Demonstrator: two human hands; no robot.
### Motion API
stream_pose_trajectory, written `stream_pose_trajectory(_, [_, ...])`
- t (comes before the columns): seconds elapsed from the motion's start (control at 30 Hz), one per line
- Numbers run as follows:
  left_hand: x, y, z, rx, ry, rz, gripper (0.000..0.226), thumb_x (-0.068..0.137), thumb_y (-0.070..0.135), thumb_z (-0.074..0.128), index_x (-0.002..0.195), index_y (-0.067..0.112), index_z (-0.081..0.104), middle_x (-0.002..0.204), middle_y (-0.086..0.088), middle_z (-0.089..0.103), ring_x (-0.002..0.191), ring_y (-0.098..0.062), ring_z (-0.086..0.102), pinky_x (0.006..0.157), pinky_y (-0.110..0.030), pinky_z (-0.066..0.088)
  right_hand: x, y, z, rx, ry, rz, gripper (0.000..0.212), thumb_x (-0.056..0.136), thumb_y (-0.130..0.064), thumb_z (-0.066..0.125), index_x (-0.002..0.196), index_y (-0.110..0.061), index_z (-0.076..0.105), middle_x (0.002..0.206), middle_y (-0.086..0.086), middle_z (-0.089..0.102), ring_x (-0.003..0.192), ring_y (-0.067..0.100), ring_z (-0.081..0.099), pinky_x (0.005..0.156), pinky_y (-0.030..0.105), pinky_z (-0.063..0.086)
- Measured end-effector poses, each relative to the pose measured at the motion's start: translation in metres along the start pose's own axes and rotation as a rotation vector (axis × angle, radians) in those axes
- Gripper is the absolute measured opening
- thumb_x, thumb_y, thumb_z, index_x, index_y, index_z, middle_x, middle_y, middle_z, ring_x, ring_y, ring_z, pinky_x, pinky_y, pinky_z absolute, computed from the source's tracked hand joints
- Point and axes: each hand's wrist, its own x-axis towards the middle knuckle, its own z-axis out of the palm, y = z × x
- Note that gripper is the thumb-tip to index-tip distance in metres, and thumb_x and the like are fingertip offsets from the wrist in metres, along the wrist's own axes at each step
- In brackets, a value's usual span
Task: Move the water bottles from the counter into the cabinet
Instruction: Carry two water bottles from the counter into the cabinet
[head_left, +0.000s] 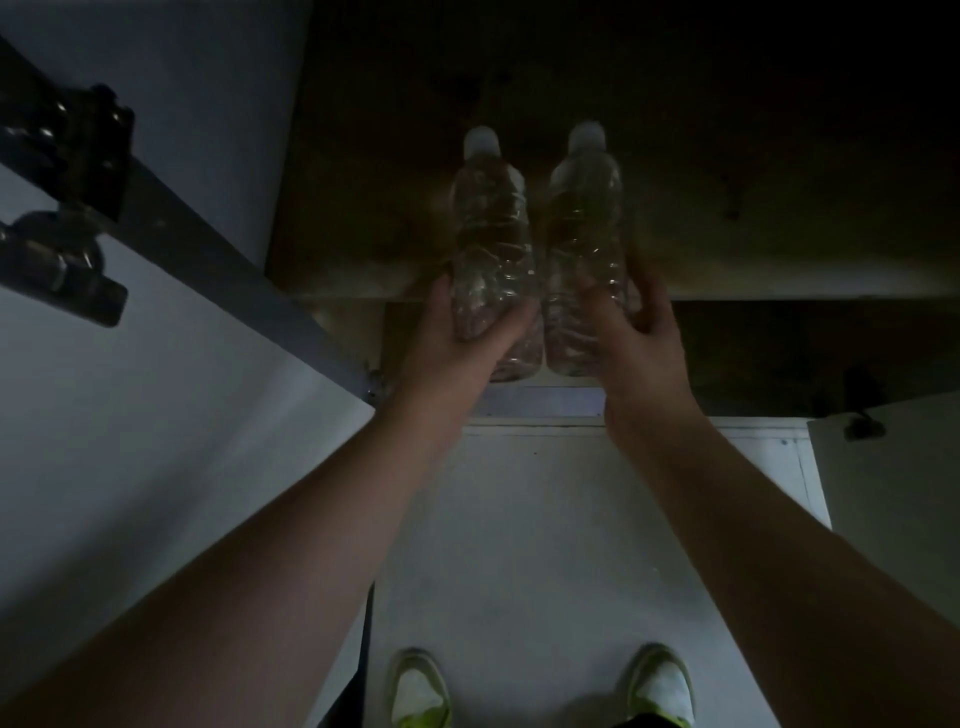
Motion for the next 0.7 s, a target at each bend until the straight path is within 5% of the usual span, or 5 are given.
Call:
stream_pose_trajectory(0.1, [-0.007, -0.001, -0.015, 0.124, -0.177, 0.046, 0.101, 0.066, 0.034, 0.088, 0.145, 0.050, 0.026, 0.130, 0.026, 0.056, 0.109, 0.013, 0.057, 0.080, -0.008, 0.049, -0.001, 0.005, -0.006, 0.009, -0.108, 0.009, 0.075, 0.071, -0.038, 0.081, 0.136, -0.041, 0.043, 0.131, -0.005, 0.059, 0.116, 0.017, 0.061, 0.094, 0.043, 0.053])
stream_pose_trajectory(0.23, [-0.011, 0.008, -0.026, 0.354, -0.192, 0.159, 0.112, 0.068, 0.018, 0.087, 0.153, 0.039, 0.018, 0.146, 0.015, 0.045, 0.125, 0.006, 0.048, 0.101, -0.020, 0.046, -0.005, 0.009, -0.022, -0.105, -0.233, -0.043, 0.099, 0.070, -0.021, 0.084, 0.147, -0.041, 0.026, 0.121, -0.024, 0.062, 0.112, 0.001, 0.061, 0.081, 0.017, 0.054])
stream_pose_trajectory(0.37, [-0.015, 0.001, -0.019, 0.520, -0.043, 0.286, 0.099, 0.069, 0.024, 0.086, 0.150, 0.033, 0.030, 0.148, 0.005, 0.043, 0.131, -0.012, 0.046, 0.103, -0.044, 0.047, -0.012, 0.006, -0.032, -0.268, -0.287, -0.101, 0.098, 0.072, -0.023, 0.084, 0.146, -0.046, 0.024, 0.128, -0.025, 0.057, 0.117, -0.001, 0.057, 0.087, 0.017, 0.052])
stream_pose_trajectory(0.6, [-0.018, -0.007, -0.003, 0.585, 0.176, 0.364, 0.088, 0.068, 0.030, 0.086, 0.144, 0.024, 0.043, 0.145, -0.003, 0.045, 0.129, -0.018, 0.049, 0.099, -0.044, 0.051, -0.016, 0.007, -0.026, -0.771, 0.010, -0.355, 0.082, 0.072, -0.038, 0.076, 0.144, -0.034, 0.037, 0.135, -0.016, 0.037, 0.119, 0.003, 0.047, 0.095, 0.013, 0.040])
stream_pose_trajectory(0.7, [-0.013, -0.004, 0.002, 0.659, 0.226, 0.391, 0.085, 0.070, 0.035, 0.084, 0.143, 0.021, 0.044, 0.137, -0.001, 0.057, 0.121, -0.018, 0.056, 0.094, -0.039, 0.053, -0.009, 0.005, -0.020, -0.853, 0.067, -0.434, 0.074, 0.075, -0.040, 0.070, 0.142, -0.025, 0.043, 0.140, -0.003, 0.045, 0.121, 0.006, 0.045, 0.097, 0.019, 0.042])
